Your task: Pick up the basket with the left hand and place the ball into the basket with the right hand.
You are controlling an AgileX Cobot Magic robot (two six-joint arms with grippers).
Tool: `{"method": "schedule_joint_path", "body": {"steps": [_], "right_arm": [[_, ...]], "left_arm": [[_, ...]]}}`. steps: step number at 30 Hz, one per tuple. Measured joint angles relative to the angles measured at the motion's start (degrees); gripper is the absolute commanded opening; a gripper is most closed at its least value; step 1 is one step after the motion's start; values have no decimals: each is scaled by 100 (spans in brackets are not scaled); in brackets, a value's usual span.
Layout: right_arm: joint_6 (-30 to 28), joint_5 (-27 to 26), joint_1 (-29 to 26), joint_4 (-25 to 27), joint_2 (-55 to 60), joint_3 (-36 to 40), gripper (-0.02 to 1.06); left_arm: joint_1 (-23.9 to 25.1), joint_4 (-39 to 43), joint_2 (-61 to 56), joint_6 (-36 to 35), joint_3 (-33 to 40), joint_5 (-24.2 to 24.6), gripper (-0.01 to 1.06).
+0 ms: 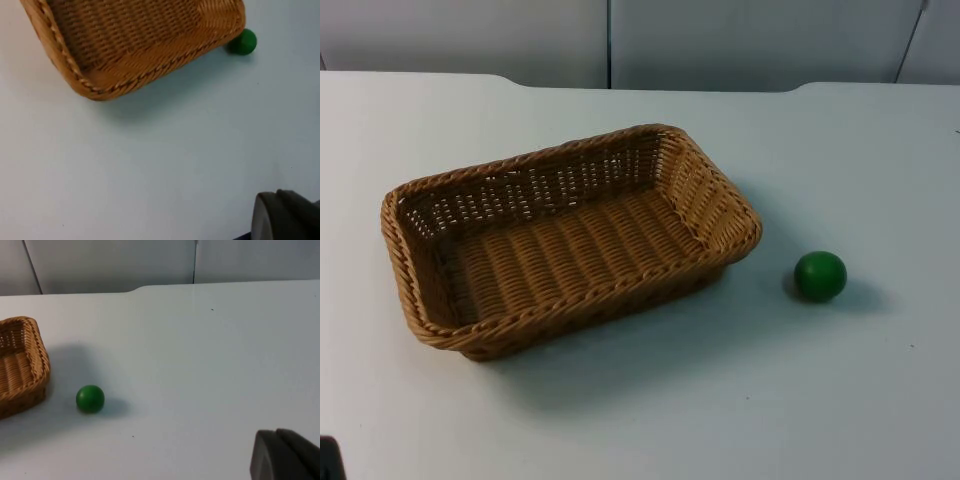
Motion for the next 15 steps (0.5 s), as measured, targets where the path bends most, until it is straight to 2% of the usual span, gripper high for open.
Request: {"method": "schedule_joint_path", "body": {"steps": [12, 15], "right_arm": [[0, 0, 0, 0, 0, 0, 0], [0, 0, 0, 0, 0, 0, 0]], "left_arm": [[0, -18, 1652, 383, 0, -617, 0], [-84, 134, 1865, 482, 0, -1072, 0]]}}
